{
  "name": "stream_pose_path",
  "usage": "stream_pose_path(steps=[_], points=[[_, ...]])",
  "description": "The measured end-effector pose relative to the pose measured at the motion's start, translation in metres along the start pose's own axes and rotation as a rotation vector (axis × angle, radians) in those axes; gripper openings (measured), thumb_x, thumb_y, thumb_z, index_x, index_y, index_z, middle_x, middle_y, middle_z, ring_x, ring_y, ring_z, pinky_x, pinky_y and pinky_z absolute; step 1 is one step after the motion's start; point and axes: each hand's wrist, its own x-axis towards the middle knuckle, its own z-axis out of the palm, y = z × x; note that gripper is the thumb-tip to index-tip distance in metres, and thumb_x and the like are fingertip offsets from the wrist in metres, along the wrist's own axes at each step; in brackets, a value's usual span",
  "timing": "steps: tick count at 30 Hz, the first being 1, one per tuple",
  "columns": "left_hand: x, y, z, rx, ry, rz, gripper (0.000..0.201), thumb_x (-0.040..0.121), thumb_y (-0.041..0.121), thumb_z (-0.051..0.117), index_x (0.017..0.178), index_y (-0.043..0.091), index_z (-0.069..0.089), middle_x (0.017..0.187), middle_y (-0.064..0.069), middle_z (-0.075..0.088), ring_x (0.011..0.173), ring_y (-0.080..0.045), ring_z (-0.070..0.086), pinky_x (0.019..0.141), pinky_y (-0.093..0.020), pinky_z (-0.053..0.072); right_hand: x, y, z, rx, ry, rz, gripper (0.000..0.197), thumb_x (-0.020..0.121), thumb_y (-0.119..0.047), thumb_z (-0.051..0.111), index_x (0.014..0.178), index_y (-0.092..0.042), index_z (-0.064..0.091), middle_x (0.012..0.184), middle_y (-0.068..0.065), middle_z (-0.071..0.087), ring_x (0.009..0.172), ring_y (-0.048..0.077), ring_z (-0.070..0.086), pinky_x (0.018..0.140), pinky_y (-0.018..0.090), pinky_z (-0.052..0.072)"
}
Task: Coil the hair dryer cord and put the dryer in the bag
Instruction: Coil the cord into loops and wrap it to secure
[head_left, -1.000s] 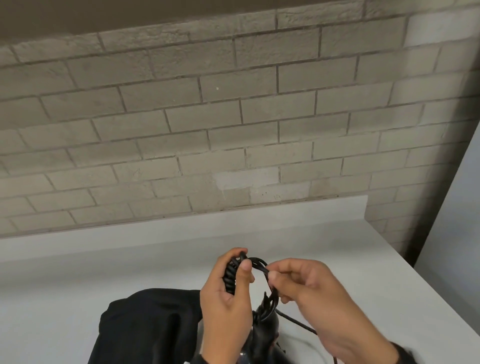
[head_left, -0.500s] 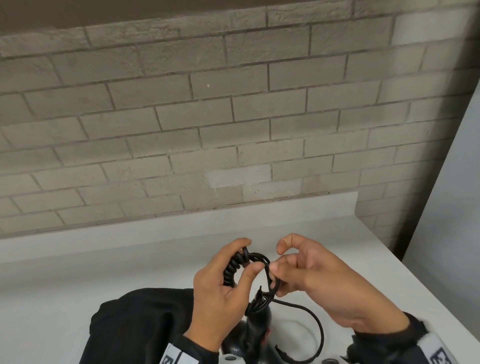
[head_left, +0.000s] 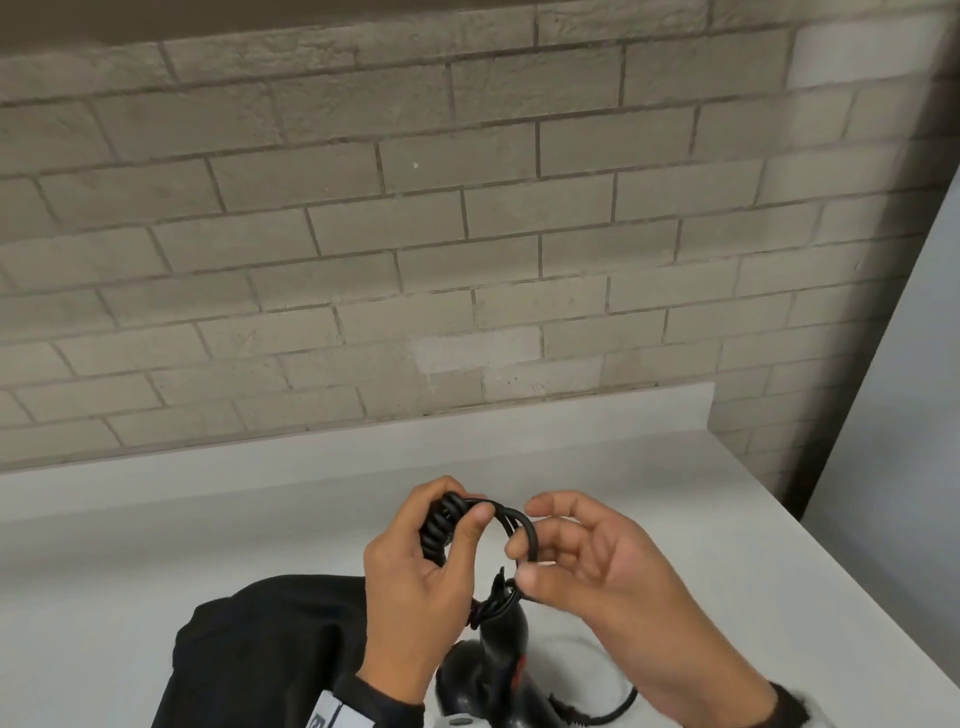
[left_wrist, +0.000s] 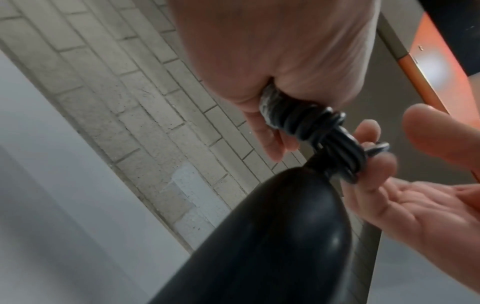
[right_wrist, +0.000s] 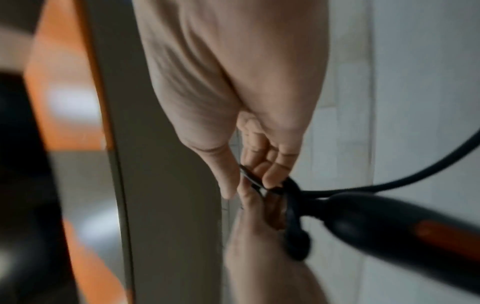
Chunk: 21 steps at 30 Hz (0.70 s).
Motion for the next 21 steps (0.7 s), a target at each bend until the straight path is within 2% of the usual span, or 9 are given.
stream_pose_path(steps=[2, 4, 7, 11, 14, 16, 18, 19, 21], points=[[0.000, 0.001, 0.000, 0.001, 0.023, -0.008, 0.016, 0.083, 0.040, 0.070, 0.090, 0.026, 0.065, 0.078, 0.008, 0.071, 0.072, -0.013, 0.069, 0.067, -0.016, 0.051, -0.007, 0.011, 0.006, -0.299, 0.100, -0.138, 0.047, 0.078, -0.002, 0.076, 0.110, -0.035, 0.067, 0.094, 0.003, 0.073, 0.080, 0.012, 0.065, 0.079, 0.023, 0.051], [0.001, 0.001, 0.001, 0.010, 0.046, -0.010, 0.016, 0.083, 0.045, 0.065, 0.090, 0.031, 0.064, 0.078, 0.008, 0.070, 0.072, -0.014, 0.070, 0.066, -0.017, 0.052, -0.011, 0.021, 0.010, -0.598, 0.224, -0.276, 0.048, 0.082, -0.010, 0.074, 0.109, -0.048, 0.066, 0.092, -0.010, 0.071, 0.083, 0.008, 0.067, 0.080, 0.014, 0.049], [-0.001, -0.001, 0.003, 0.051, 0.054, 0.009, 0.015, 0.084, 0.047, 0.063, 0.094, 0.036, 0.061, 0.076, 0.009, 0.069, 0.068, -0.014, 0.069, 0.063, -0.021, 0.053, -0.013, 0.026, 0.012, -0.787, 0.317, -0.399, 0.024, 0.084, -0.017, 0.073, 0.094, -0.038, 0.068, 0.084, -0.015, 0.068, 0.082, 0.009, 0.065, 0.072, 0.011, 0.048], [-0.002, -0.001, 0.006, 0.136, 0.035, 0.067, 0.014, 0.086, 0.046, 0.061, 0.094, 0.035, 0.059, 0.074, 0.012, 0.065, 0.060, -0.007, 0.062, 0.057, -0.016, 0.048, -0.010, 0.007, 0.011, -0.532, 0.321, -0.180, 0.018, 0.085, -0.015, 0.071, 0.086, -0.033, 0.072, 0.081, -0.009, 0.074, 0.078, 0.005, 0.069, 0.075, 0.015, 0.051], [-0.003, 0.000, 0.006, 0.170, 0.002, 0.099, 0.015, 0.088, 0.046, 0.060, 0.093, 0.032, 0.060, 0.076, 0.018, 0.062, 0.058, 0.001, 0.056, 0.058, -0.004, 0.039, -0.008, -0.022, 0.008, -0.094, 0.252, 0.006, 0.005, 0.082, -0.013, 0.071, 0.080, -0.014, 0.075, 0.075, 0.006, 0.073, 0.074, 0.018, 0.069, 0.076, 0.028, 0.056], [-0.006, 0.000, 0.007, 0.155, -0.008, 0.111, 0.023, 0.091, 0.052, 0.057, 0.093, 0.029, 0.062, 0.076, 0.019, 0.062, 0.058, 0.003, 0.055, 0.059, -0.002, 0.037, -0.007, -0.041, 0.001, 0.344, 0.130, 0.201, 0.017, 0.075, -0.015, 0.073, 0.082, -0.001, 0.073, 0.068, 0.009, 0.064, 0.056, 0.019, 0.064, 0.057, 0.029, 0.058], [-0.009, -0.001, 0.009, 0.139, -0.008, 0.115, 0.031, 0.092, 0.057, 0.053, 0.093, 0.028, 0.062, 0.075, 0.016, 0.062, 0.058, 0.000, 0.056, 0.057, -0.005, 0.039, -0.007, -0.050, -0.007, 0.671, 0.058, 0.326, 0.035, 0.062, -0.010, 0.088, 0.087, 0.009, 0.071, 0.063, 0.005, 0.053, 0.036, 0.010, 0.050, 0.032, 0.021, 0.045], [-0.010, -0.002, 0.010, 0.134, 0.001, 0.104, 0.033, 0.091, 0.060, 0.052, 0.092, 0.029, 0.062, 0.074, 0.014, 0.063, 0.059, -0.003, 0.058, 0.056, -0.008, 0.041, -0.008, -0.050, -0.010, 0.744, 0.032, 0.329, 0.045, 0.055, -0.008, 0.092, 0.089, 0.011, 0.071, 0.062, 0.003, 0.050, 0.032, 0.007, 0.044, 0.026, 0.018, 0.038], [-0.011, -0.005, 0.011, 0.134, 0.038, 0.057, 0.038, 0.089, 0.067, 0.050, 0.092, 0.031, 0.062, 0.071, 0.012, 0.065, 0.059, -0.009, 0.061, 0.056, -0.017, 0.046, -0.010, -0.040, -0.012, 0.651, 0.029, 0.252, 0.051, 0.056, -0.020, 0.093, 0.092, 0.010, 0.073, 0.061, 0.003, 0.048, 0.035, 0.007, 0.043, 0.028, 0.017, 0.037]])
